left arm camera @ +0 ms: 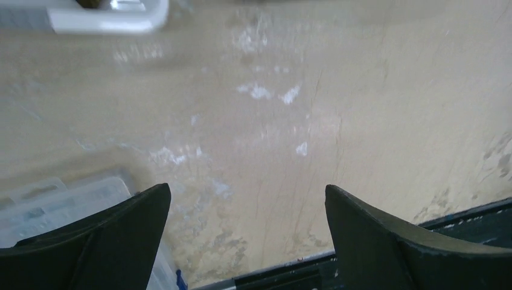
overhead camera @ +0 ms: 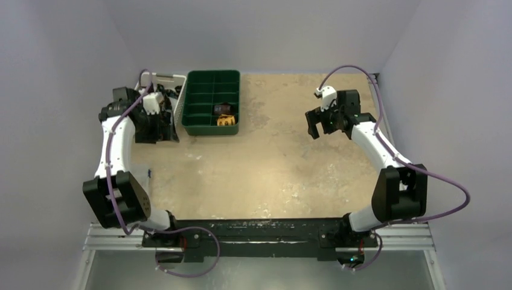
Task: Roll the ties
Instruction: Pick up the tie from the bin.
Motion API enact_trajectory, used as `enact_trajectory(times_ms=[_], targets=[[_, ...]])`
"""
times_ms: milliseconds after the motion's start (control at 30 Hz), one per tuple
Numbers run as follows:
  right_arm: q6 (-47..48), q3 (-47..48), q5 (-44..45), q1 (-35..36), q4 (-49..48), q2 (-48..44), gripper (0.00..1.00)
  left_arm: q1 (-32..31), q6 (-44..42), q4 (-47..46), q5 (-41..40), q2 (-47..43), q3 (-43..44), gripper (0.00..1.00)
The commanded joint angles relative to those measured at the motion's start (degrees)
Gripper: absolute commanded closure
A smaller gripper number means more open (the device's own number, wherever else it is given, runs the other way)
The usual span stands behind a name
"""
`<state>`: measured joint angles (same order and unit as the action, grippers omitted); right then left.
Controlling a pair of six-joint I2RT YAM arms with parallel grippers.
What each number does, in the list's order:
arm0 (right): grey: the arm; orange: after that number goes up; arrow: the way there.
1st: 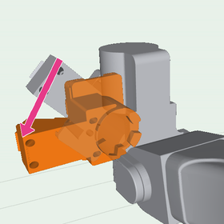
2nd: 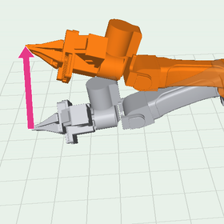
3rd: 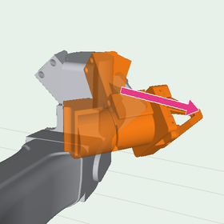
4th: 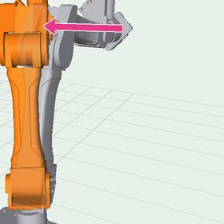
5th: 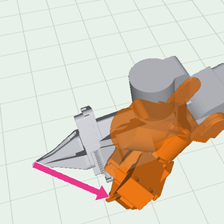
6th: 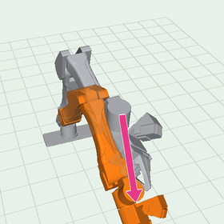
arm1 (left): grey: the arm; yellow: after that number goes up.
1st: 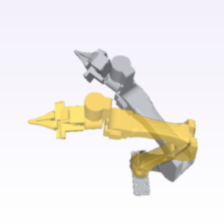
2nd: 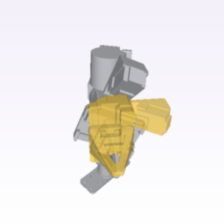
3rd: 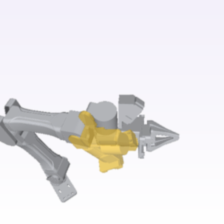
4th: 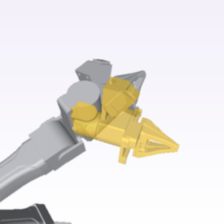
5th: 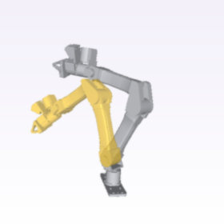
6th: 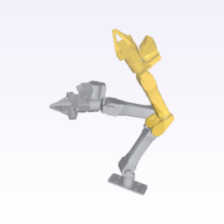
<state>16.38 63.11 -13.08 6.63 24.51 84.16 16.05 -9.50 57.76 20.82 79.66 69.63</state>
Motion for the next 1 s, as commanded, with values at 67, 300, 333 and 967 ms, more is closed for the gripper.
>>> enact_trajectory(times_ms=[67,300,333,967], targets=[[-0.9,5.5,-1.5,-0.2,-1.7,2.4,0.01,0.7,6.4,1.5,2.1,15.9,27.3,0.00],[-1.7,6.8,-1.7,-0.1,-1.8,4.0,0.01,0.5,15.5,-0.5,-6.0,35.4,54.7,0.02],[-1.8,6.8,-1.7,-0.1,-1.8,4.3,0.01,0.1,15.6,-1.6,-7.7,37.5,56.8,0.03],[-0.8,11.2,-2.4,-0.1,6.5,10.4,0.01,-1.7,7.2,-13.5,-14.8,60.7,68.7,0.19]])
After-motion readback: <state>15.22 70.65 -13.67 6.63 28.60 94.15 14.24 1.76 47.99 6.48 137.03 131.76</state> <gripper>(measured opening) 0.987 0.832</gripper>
